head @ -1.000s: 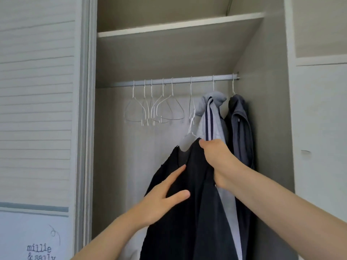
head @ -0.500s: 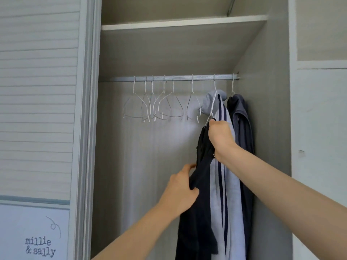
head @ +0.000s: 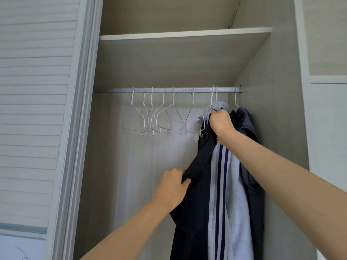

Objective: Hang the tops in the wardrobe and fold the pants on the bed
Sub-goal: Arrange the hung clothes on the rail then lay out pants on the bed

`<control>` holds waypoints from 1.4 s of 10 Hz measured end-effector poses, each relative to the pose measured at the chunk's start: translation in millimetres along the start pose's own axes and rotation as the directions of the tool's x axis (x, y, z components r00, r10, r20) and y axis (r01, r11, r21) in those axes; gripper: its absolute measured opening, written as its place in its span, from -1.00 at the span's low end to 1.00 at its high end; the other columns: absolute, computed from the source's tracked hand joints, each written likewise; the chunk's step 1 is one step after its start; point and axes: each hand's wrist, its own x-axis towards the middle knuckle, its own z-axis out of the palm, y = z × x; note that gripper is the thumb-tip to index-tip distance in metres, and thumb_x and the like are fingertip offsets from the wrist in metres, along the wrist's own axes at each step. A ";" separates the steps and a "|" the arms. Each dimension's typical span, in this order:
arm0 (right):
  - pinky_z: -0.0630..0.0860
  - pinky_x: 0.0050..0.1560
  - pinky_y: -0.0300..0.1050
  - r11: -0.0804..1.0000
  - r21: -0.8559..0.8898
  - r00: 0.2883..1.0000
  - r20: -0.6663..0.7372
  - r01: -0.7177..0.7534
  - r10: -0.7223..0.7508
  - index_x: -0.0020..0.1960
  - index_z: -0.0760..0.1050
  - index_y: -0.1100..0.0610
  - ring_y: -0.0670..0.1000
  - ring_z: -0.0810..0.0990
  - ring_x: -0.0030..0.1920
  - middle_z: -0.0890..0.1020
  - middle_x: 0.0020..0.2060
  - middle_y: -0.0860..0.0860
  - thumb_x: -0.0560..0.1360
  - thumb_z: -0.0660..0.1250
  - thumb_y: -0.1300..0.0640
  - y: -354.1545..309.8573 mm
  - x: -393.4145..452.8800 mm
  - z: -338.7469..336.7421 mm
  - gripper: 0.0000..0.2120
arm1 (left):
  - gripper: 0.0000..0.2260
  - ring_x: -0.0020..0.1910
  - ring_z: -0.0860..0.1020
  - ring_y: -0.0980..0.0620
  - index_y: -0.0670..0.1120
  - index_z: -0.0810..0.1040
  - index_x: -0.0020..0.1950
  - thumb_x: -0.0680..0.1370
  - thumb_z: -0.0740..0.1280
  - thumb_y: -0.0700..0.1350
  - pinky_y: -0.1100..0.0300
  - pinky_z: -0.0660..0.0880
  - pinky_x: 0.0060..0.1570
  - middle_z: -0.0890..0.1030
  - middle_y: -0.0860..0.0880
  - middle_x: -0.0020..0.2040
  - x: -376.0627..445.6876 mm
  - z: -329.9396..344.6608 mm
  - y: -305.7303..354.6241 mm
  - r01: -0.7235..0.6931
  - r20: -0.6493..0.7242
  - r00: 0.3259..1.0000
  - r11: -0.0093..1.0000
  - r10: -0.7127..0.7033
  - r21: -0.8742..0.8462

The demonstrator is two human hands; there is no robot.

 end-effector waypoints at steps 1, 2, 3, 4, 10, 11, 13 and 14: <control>0.32 -0.33 -0.20 1.000 0.009 1.000 -0.001 0.009 -0.009 -0.31 0.23 0.07 -0.06 0.32 -0.36 0.34 -0.32 0.01 0.59 0.07 0.20 -2.5 25.1 7.2 -0.72 | -0.83 -0.22 0.59 -0.01 -0.17 0.60 -0.01 0.62 0.27 -0.11 0.12 0.56 -0.15 0.64 -0.09 -0.16 24.2 9.4 0.2 -0.025 -0.023 0.999 1.000 0.025 0.007; 0.33 -0.30 -0.16 0.998 0.000 0.998 -0.006 0.059 -0.059 -0.31 0.22 0.07 0.05 0.35 -0.31 0.35 -0.29 0.04 0.59 0.07 0.21 -1.1 54.3 18.2 -0.71 | -0.83 -0.14 0.61 0.00 -0.14 0.62 0.08 0.63 0.27 -0.11 0.09 0.57 -0.05 0.65 -0.07 -0.08 50.3 19.4 -3.3 -0.045 -0.052 0.998 0.999 0.046 0.010; 0.31 -0.32 -0.14 0.994 -0.065 0.996 0.022 0.092 -0.091 -0.30 0.22 0.09 0.04 0.36 -0.20 0.34 -0.27 0.05 0.61 0.06 0.19 3.2 75.1 23.6 -0.70 | -0.82 -0.13 0.62 -0.02 -0.13 0.61 0.11 0.63 0.26 -0.10 0.05 0.58 -0.03 0.66 -0.07 -0.07 70.8 30.7 -7.4 -0.059 -0.062 0.996 0.998 0.060 0.013; 0.09 -0.48 -0.21 0.983 -0.118 0.990 0.001 0.140 -0.141 -0.36 0.09 0.11 -0.01 0.10 -0.42 0.16 -0.42 0.03 0.59 0.05 0.32 12.1 99.7 26.7 -0.63 | -0.82 -0.12 0.62 -0.04 -0.14 0.59 0.08 0.63 0.26 -0.07 0.01 0.58 -0.03 0.65 -0.08 -0.07 89.4 41.9 -10.8 -0.078 -0.062 0.995 0.995 0.082 0.061; 0.23 -0.45 -0.21 0.723 -0.643 0.967 0.133 0.252 -0.220 -0.33 0.30 0.19 0.01 0.35 -0.39 0.39 -0.38 0.08 0.54 0.16 0.33 49.2 137.4 53.4 -0.73 | -0.81 -0.13 0.60 -0.03 -0.12 0.52 0.13 0.64 0.22 -0.05 0.01 0.55 -0.06 0.64 -0.08 -0.07 124.7 92.2 -44.9 -0.117 -0.050 0.991 0.980 0.127 0.163; 0.41 -0.22 -0.11 0.531 -0.783 0.917 0.118 0.323 -0.382 0.11 0.40 0.31 0.17 0.53 -0.02 0.50 -0.02 0.21 0.49 0.19 0.35 60.4 116.9 55.6 -0.81 | -0.81 -0.15 0.60 -0.02 -0.08 0.48 0.22 0.64 0.22 -0.06 0.02 0.55 -0.09 0.64 -0.07 -0.07 115.3 91.8 -50.8 -0.109 -0.079 0.990 0.987 0.119 0.117; 0.39 0.27 0.13 0.200 -0.896 0.801 0.232 0.397 -0.552 0.48 0.00 0.38 0.30 0.31 0.30 0.15 0.43 0.35 0.52 0.12 0.27 95.4 64.2 63.0 -0.41 | -0.66 -0.13 0.61 -0.01 0.03 0.33 0.41 0.63 0.22 -0.09 0.02 0.54 -0.10 0.65 -0.01 -0.04 89.0 90.1 -53.3 -0.115 -0.119 0.986 0.992 0.120 0.047; 0.39 0.29 0.14 0.179 -0.897 0.808 0.259 0.404 -0.529 0.48 -0.05 0.40 0.32 0.24 0.37 -0.02 0.48 0.38 0.56 0.05 0.26 103.8 49.3 66.4 -0.45 | -0.63 -0.13 0.61 0.02 0.04 0.31 0.43 0.63 0.22 -0.14 0.01 0.55 -0.10 0.65 -0.01 -0.01 75.1 88.6 -52.8 -0.123 -0.091 0.988 0.992 0.123 0.012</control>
